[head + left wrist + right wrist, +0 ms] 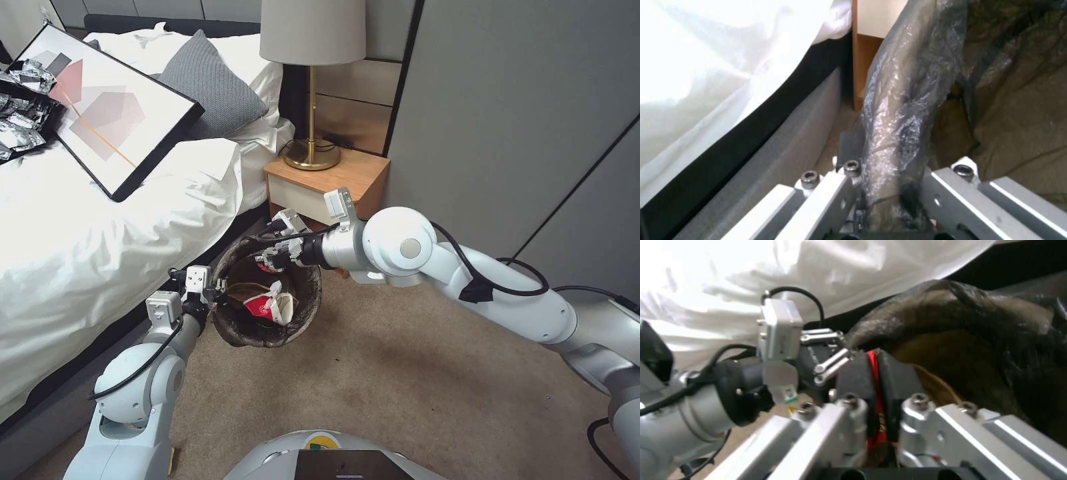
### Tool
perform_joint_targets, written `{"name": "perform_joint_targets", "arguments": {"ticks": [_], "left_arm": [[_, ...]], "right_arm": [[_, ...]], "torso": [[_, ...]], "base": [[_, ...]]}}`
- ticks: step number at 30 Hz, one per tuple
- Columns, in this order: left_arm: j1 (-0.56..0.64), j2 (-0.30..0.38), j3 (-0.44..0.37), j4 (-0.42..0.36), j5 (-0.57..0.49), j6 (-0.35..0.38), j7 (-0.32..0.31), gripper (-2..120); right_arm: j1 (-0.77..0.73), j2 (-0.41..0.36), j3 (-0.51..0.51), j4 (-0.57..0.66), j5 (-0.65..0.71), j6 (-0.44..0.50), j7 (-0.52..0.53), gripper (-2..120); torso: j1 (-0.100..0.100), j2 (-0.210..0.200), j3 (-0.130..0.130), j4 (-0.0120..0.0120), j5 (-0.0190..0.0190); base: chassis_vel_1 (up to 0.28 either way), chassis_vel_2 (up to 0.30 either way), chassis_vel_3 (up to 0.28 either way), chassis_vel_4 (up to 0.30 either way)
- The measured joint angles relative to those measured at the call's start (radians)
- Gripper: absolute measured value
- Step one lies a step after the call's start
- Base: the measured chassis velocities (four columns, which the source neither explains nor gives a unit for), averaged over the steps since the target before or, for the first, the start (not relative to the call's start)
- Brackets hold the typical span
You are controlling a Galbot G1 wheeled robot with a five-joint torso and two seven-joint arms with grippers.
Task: Pick up the trash bin, then pick up the garbage from the floor and place it into the trash bin.
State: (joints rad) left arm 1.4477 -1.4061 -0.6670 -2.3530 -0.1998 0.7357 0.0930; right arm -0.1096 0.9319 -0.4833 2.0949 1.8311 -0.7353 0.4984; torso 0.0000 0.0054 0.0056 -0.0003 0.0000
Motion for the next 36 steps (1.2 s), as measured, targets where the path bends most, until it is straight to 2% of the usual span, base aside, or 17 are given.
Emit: {"name": "perform_joint_targets", "arguments": {"ticks": [1, 3, 7, 8, 13, 15, 17, 18, 21, 25, 26, 27, 28, 29, 32, 33, 36], "left_arm": [[0.0, 0.0, 0.0, 0.0, 0.0, 0.0, 0.0, 0], [0.001, 0.0, -0.002, 0.003, 0.01, 0.0, 0.001, 0], [0.003, 0.0, -0.002, 0.006, 0.016, 0.0, 0.001, 0], [0.003, 0.0, -0.002, 0.006, 0.016, 0.0, 0.001, 0], [0.0, 0.0, 0.001, 0.009, 0.016, 0.0, 0.001, 0], [0.0, 0.0, 0.001, 0.009, 0.016, 0.0, 0.001, 0], [-0.002, -0.001, 0.001, 0.01, 0.016, 0.0, 0.001, 0], [-0.002, -0.001, 0.001, 0.01, 0.016, 0.0, 0.001, 0], [-0.002, -0.001, 0.001, 0.01, 0.016, 0.0, 0.001, 0], [-0.002, -0.001, 0.001, 0.01, 0.015, 0.0, 0.001, 0], [-0.001, -0.001, 0.001, 0.01, 0.014, 0.0, 0.0, 0], [0.0, -0.001, 0.001, 0.01, 0.012, 0.0, 0.0, 0], [0.002, 0.0, -0.001, 0.01, 0.007, 0.0, -0.001, 0], [0.002, 0.0, -0.001, 0.01, 0.007, 0.0, -0.001, 0], [0.001, 0.001, -0.001, 0.01, -0.012, 0.0, -0.01, 0], [0.001, 0.001, -0.001, 0.01, -0.012, 0.0, -0.01, 0], [-0.002, -0.003, 0.005, 0.012, -0.024, 0.0, -0.016, 0]], "right_arm": [[0.0, 0.0, 0.0, 0.0, 0.0, 0.0, 0.0, 7], [-0.017, 0.003, 0.009, -0.006, -0.017, 0.0, -0.005, 19], [-0.035, 0.006, 0.028, -0.012, -0.045, 0.0, -0.004, 33], [-0.035, 0.006, 0.028, -0.012, -0.045, 0.0, -0.004, 33], [-0.041, 0.005, 0.059, -0.013, -0.057, 0.0, 0.006, 55], [-0.041, 0.005, 0.061, -0.012, -0.057, 0.0, 0.007, 58], [-0.041, 0.006, 0.072, -0.01, -0.047, 0.0, 0.016, 69], [-0.041, 0.006, 0.072, -0.01, -0.047, 0.0, 0.016, 69], [-0.043, 0.004, 0.092, 0.001, -0.05, 0.002, 0.017, 84], [-0.045, 0.003, 0.105, 0.007, -0.051, 0.006, 0.018, 88], [-0.049, 0.0, 0.129, 0.016, -0.055, 0.012, 0.019, 97], [-0.057, -0.009, 0.166, 0.03, -0.076, 0.018, 0.016, 99], [-0.083, -0.048, 0.24, 0.053, -0.174, 0.074, 0.004, 100], [-0.083, -0.048, 0.24, 0.053, -0.174, 0.074, 0.004, 100], [-0.199, -0.129, 0.375, 0.059, -0.457, 0.183, -0.026, 100], [-0.199, -0.129, 0.375, 0.059, -0.457, 0.183, -0.026, 100], [-0.408, -0.161, 0.556, 0.03, -0.769, 0.271, -0.093, 100]], "torso": [[0.0, 0.0, 0.0, 0.0, 0.0], [0.0, 0.0, 0.0, 0.0001, 0.0], [0.0, 0.0, 0.0, 0.0001, 0.0], [0.0, 0.0, 0.0, 0.0001, 0.0], [0.0, 0.0, 0.0, 0.0, -0.0001], [0.0, 0.0, 0.0, 0.0001, -0.0001], [0.0, 0.0, 0.0, 0.0, 0.0], [0.0, 0.0, 0.0, 0.0, 0.0], [0.0, 0.0, 0.0, 0.0002, 0.0], [0.0, 0.0, 0.0, 0.0001, 0.0], [0.0, 0.0, 0.0, 0.0002, 0.0], [0.0, 0.0, 0.0, 0.0003, 0.0], [0.0, 0.0, 0.0, 0.0003, 0.0], [0.0, 0.0, 0.0, 0.0003, 0.0], [0.0, 0.0, 0.0, 0.0001, -0.0001], [0.0, 0.0, 0.0, 0.0001, -0.0001], [0.0, 0.0, 0.0, 0.0002, 0.0005]], "base": [[0.0, 0.0, 0.0, 0.0], [0.0, 0.0, 0.0, 0.0], [0.0, 0.0, 0.0, 0.0], [0.0, 0.0, 0.0, 0.0], [0.0, 0.0, 0.0, 0.0], [0.0, 0.0, 0.0, 0.0], [0.0, 0.0, 0.0, 0.0], [0.0, 0.0, 0.0, 0.0], [0.0, 0.0, 0.0, 0.0], [0.0, 0.0, 0.0, 0.0], [0.0, 0.0, 0.0, 0.0], [0.0, 0.0, 0.0, 0.0], [0.0, 0.0, 0.0, 0.0], [0.0, 0.0, 0.0, 0.0], [0.0, 0.0, 0.0, 0.0], [0.0, 0.0, 0.0, 0.0], [0.0, 0.0, 0.0, 0.0]]}}
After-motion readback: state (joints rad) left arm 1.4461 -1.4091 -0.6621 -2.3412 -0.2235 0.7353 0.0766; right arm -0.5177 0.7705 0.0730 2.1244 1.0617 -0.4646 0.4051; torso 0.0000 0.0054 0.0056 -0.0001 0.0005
